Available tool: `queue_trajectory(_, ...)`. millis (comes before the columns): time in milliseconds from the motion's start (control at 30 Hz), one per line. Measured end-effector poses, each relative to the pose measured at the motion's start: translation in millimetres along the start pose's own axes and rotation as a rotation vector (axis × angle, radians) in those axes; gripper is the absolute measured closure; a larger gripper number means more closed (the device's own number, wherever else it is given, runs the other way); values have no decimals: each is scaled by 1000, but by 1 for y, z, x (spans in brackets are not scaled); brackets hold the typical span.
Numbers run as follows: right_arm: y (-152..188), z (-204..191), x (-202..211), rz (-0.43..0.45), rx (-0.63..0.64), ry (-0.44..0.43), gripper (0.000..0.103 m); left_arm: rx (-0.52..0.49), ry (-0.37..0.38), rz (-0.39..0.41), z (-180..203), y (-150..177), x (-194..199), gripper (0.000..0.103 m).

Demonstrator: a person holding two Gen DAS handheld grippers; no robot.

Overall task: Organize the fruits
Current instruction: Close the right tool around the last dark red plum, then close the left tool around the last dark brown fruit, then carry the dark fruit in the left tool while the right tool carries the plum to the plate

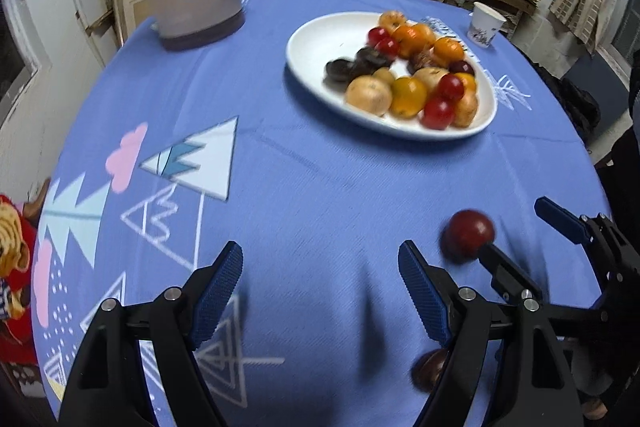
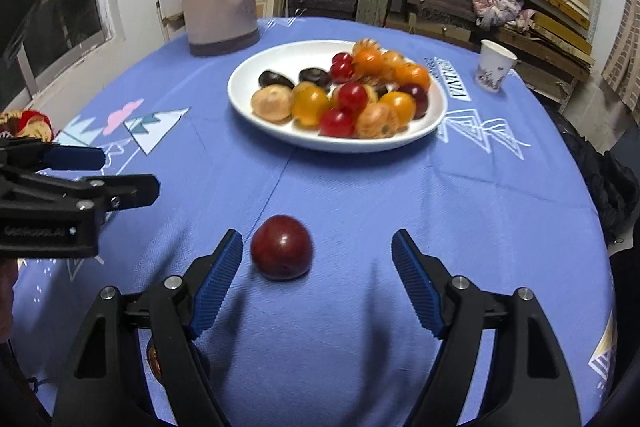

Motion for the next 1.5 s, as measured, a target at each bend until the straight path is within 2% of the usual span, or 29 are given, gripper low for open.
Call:
queue_trajectory(133, 0, -12, -15, -32, 17, -12, 28, 22, -4, -16, -14, 8, -4, 22)
queue_trajectory(200, 1, -15, -22, -50, 18, -15, 35, 25, -7, -23, -18, 11, -6, 22)
queue_trajectory(267, 4, -18, -33, -90, 16, -28, 61, 21, -8, -31, -20, 14, -8, 22)
queue_trajectory(300, 6, -19, -37, -106, 11, -39, 63, 19, -8, -35, -21, 15, -9, 22)
queue_trajectory(567, 18, -9, -22, -77, -33, -61, 65, -4, 6, -63, -15, 25, -11, 22)
queue_trajectory(867, 63, 25, 15, -72, -123, -37, 65, -151, 49, -100, 25, 67, -5, 22)
queue_trajectory(933, 69, 28, 19, -69, -128, -34, 65, -161, 33, -71, 29, 71, -3, 22)
queue_trajectory(1200, 72, 30, 33, -40, -128, -35, 65, -158, 57, -64, 46, 78, 6, 22)
queue_trajectory(1333, 74, 30, 36, -37, -129, -40, 65, -179, 41, -39, 52, 89, 8, 22)
queue_trajectory(1500, 77, 29, 40, -32, -130, -36, 65, -182, 61, -70, 60, 99, 4, 22)
Point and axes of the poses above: each gripper's, at about its wrist camera, not at the fingertips, and x roughly against the way its jaws point, z to its right, y to its underside, the point moved 7 cm from there along -x, roughly the way its jaws point, and after that the axes turned 11 degrees about x, right-handed, at the moved point
